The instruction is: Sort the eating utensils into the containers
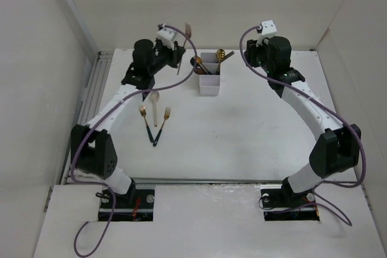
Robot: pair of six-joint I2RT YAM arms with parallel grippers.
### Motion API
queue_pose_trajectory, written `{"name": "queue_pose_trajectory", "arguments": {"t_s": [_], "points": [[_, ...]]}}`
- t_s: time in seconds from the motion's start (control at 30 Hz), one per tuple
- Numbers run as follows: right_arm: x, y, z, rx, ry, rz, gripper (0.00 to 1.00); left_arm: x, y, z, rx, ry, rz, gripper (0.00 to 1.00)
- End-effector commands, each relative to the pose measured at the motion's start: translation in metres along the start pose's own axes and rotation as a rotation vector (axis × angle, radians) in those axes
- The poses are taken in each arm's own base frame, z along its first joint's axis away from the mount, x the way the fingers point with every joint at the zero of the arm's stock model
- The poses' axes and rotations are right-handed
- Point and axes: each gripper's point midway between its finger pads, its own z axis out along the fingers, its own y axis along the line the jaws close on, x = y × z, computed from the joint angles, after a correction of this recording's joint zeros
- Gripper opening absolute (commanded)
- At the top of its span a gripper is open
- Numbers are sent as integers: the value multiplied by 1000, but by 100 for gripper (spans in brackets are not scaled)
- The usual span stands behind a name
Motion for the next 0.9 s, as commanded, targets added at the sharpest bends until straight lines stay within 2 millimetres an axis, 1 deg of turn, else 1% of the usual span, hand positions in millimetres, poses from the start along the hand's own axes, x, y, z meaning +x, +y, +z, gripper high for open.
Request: {"name": "queue_pose_trajectory", "arguments": {"t_s": [0.0, 0.03, 0.07, 0.1, 0.13, 0.17, 0.2, 0.23, 0.27, 0.3, 0.33, 0.37, 0.4, 0.43, 0.47, 0.5, 0.53, 0.57, 0.6, 0.63, 0.67, 0.7, 0.73, 0.77, 0.8, 0.83, 0.87], "points": [[-21, -6, -11, -4, -76, -2, 50, -37, -31, 36, 125, -184, 2, 0], [-20, -12, -14, 8, -76, 1, 50, -20, -41, 56, 151, -162, -16, 0], [-28, -12, -20, 8, -95, 1, 50, -24, -48, 63, 174, -191, -28, 0], [-29, -12, -23, 8, -94, 1, 50, -29, -56, 70, 199, -215, -30, 0], [-29, -17, -26, 17, -88, 2, 50, -10, -66, 84, 220, -194, -37, 0], [-21, -19, -26, 27, -68, 3, 50, -11, -74, 90, 243, -211, -31, 0], [-23, -19, -31, 27, -64, -8, 50, -17, -80, 95, 256, -246, -30, 0], [-24, -21, -35, 41, -65, -7, 50, -2, -84, 106, 265, -232, -35, 0], [-22, -22, -35, 41, -54, -16, 50, 0, -92, 111, 281, -247, -48, 0], [-23, -24, -38, 52, -52, -16, 50, -1, -90, 115, 273, -262, -59, 0], [-20, -23, -39, 51, -43, -16, 50, -1, -95, 119, 284, -272, -65, 0], [-21, -26, -42, 65, -39, -25, 50, 7, -92, 127, 269, -272, -77, 0], [-21, -29, -43, 79, -38, -25, 50, 6, -96, 130, 268, -295, -74, 0], [-21, -29, -46, 79, -32, -25, 50, 5, -95, 133, 260, -305, -73, 0], [-17, -31, -47, 93, -19, -25, 50, 9, -93, 136, 251, -305, -75, 0], [-17, -34, -47, 107, -18, -37, 50, 20, -90, 141, 236, -287, -82, 0], [-14, -34, -48, 107, -4, -50, 50, 23, -90, 143, 236, -288, -81, 0], [-15, -37, -49, 120, 2, -59, 50, 29, -88, 145, 227, -280, -85, 0], [-19, -40, -50, 133, -5, -70, 50, 36, -94, 149, 235, -275, -87, 0], [-16, -40, -51, 132, 8, -83, 50, 42, -93, 151, 234, -267, -80, 0], [-20, -43, -53, 141, 10, -107, 50, 47, -93, 152, 233, -258, -82, 0], [-17, -46, -49, 152, 26, -119, 50, 56, -93, 154, 232, -236, -87, 0], [-23, -46, -49, 152, 21, -127, 50, 61, -95, 157, 246, -221, -79, 0], [-19, -48, -44, 159, 41, -142, 50, 70, -98, 157, 260, -187, -85, 0], [-19, -48, -43, 159, 47, -143, 50, 68, -102, 156, 290, -185, -67, 0], [-21, -50, -45, 169, 51, -143, 50, 75, -105, 155, 306, -171, -69, 0], [-21, -51, -41, 169, 55, -153, 50, 80, -113, 154, 325, -163, -57, 0]]}}
